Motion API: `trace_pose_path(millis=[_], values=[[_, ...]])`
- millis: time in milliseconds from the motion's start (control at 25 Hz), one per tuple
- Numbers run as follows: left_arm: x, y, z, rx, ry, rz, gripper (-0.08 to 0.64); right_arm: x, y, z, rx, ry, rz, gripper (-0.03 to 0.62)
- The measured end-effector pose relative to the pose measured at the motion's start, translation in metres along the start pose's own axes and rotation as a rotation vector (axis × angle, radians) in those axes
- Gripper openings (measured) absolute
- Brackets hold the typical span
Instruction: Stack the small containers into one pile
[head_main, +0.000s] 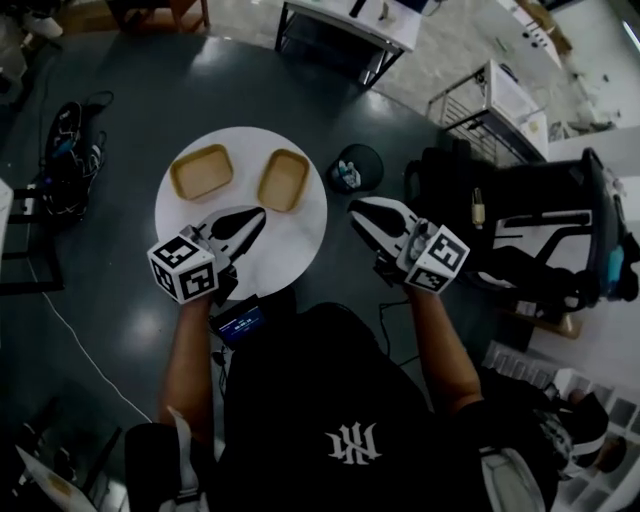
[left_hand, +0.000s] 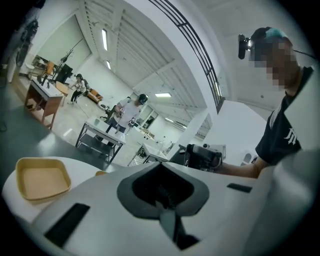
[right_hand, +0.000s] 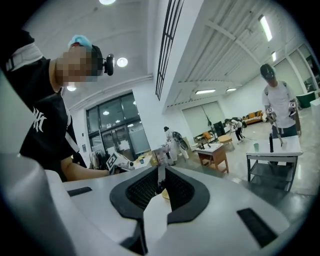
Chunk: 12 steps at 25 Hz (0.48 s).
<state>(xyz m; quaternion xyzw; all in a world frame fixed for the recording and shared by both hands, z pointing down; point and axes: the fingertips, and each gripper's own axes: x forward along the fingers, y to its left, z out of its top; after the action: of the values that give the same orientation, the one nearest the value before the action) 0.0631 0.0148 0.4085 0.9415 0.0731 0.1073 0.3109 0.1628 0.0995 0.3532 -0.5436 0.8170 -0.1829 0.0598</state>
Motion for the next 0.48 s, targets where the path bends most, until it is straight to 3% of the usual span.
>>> trace_pose_path(millis=[200,400,480], values=[[0.008,0.006,-0.007,-0.071,-0.01,0.073,0.003,0.028,-0.023,-0.009,0.057,0.073,0.071,0.052],[0.016,0.024,-0.015,-0.138,-0.03,0.164,0.003,0.056,-0.053,-0.035,0.001,0.239,0.136,0.055],[0.015,0.039,-0.021,-0.173,-0.035,0.232,0.003,0.066,-0.069,-0.049,-0.006,0.307,0.152,0.085]])
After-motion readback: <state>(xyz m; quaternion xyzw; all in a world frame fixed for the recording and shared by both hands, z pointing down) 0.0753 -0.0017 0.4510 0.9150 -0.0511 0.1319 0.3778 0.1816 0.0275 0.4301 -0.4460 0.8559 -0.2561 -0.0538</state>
